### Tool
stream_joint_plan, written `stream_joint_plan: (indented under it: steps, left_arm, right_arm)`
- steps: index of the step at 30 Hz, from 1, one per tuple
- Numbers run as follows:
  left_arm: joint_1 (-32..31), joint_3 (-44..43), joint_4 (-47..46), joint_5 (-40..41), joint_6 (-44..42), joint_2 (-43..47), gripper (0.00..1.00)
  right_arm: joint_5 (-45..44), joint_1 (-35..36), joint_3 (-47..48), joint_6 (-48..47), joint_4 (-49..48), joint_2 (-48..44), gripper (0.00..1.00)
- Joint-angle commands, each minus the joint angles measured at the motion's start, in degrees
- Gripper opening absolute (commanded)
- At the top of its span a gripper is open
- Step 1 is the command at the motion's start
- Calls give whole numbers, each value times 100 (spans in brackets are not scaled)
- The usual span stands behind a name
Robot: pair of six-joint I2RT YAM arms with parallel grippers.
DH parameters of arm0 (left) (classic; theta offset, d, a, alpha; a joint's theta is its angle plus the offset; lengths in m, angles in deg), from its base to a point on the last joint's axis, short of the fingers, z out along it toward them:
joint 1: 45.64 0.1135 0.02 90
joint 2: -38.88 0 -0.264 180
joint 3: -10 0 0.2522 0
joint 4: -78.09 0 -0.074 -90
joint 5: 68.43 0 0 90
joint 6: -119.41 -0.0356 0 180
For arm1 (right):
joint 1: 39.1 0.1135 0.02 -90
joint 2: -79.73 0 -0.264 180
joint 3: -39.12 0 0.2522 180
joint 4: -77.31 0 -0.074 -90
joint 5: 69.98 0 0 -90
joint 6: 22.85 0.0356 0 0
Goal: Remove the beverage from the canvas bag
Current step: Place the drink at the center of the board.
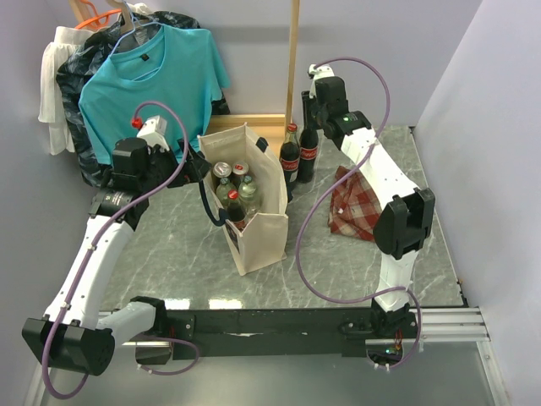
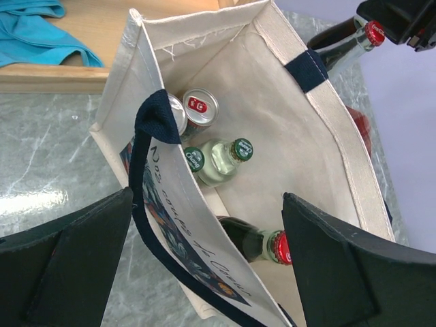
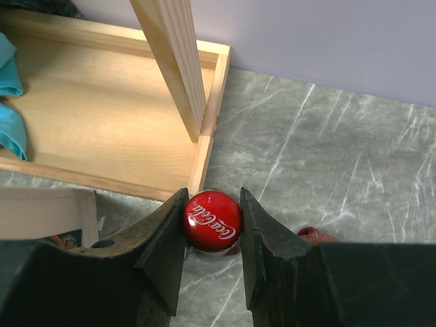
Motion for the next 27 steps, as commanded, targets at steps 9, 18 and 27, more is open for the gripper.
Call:
stream_joint_plan:
  steps: [9,18,27]
  left_arm:
    - [2,12,-240,-196,9,140,96]
    - [2,-23,-240,-205,-44,78,96]
    - [-6,-49,-222,-170,-53,96,96]
  right_arm:
    - [-56,43,78,209,-907,-514,29]
    - [-126,61,131,209,-846,-461,41]
    - [-56,78,104,218,-785,-487,48]
